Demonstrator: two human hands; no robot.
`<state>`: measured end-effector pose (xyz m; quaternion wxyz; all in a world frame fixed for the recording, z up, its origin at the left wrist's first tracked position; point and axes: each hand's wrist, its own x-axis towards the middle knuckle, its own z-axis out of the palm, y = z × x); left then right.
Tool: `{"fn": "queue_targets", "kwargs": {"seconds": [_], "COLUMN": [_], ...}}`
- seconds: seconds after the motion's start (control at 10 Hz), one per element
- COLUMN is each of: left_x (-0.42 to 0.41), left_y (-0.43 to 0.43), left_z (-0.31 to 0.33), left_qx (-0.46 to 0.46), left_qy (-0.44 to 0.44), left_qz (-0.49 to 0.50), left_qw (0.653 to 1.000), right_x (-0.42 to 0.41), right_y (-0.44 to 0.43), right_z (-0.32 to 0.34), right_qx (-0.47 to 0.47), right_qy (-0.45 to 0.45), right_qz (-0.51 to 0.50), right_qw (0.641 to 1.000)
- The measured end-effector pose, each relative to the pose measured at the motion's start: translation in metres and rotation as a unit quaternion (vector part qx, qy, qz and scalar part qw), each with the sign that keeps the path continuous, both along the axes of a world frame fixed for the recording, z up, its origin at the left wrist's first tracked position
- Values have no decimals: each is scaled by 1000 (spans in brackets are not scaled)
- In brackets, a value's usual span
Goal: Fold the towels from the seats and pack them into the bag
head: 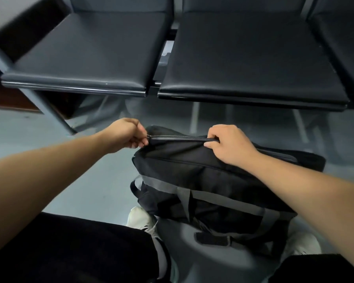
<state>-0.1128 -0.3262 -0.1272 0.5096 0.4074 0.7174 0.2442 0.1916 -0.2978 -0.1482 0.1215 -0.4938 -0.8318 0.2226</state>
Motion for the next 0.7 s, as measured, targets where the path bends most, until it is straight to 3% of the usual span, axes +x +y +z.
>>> {"fn": "queue_targets", "kwargs": {"seconds": [0.2, 0.3, 0.5, 0.6, 0.7], "left_x": [-22, -17, -14, -11, 9], "left_y": [-8, -7, -13, -13, -13], "left_z": [-41, -54, -52, -47, -29], "left_qx": [-75, -85, -100, -66, 14], "left_qy": [148, 209, 256, 376, 398], "left_qz": [44, 13, -36, -114, -136], "left_qw": [985, 974, 961, 917, 907], "right_x": [6, 7, 3, 5, 10], "right_y": [8, 9, 2, -11, -15], "right_z": [1, -1, -9, -16, -18], "right_qx": [32, 32, -25, -42, -49], "right_qy": [55, 67, -26, -49, -88], "right_qz": [-16, -8, 53, 57, 66], "right_qw": [998, 997, 998, 996, 993]}}
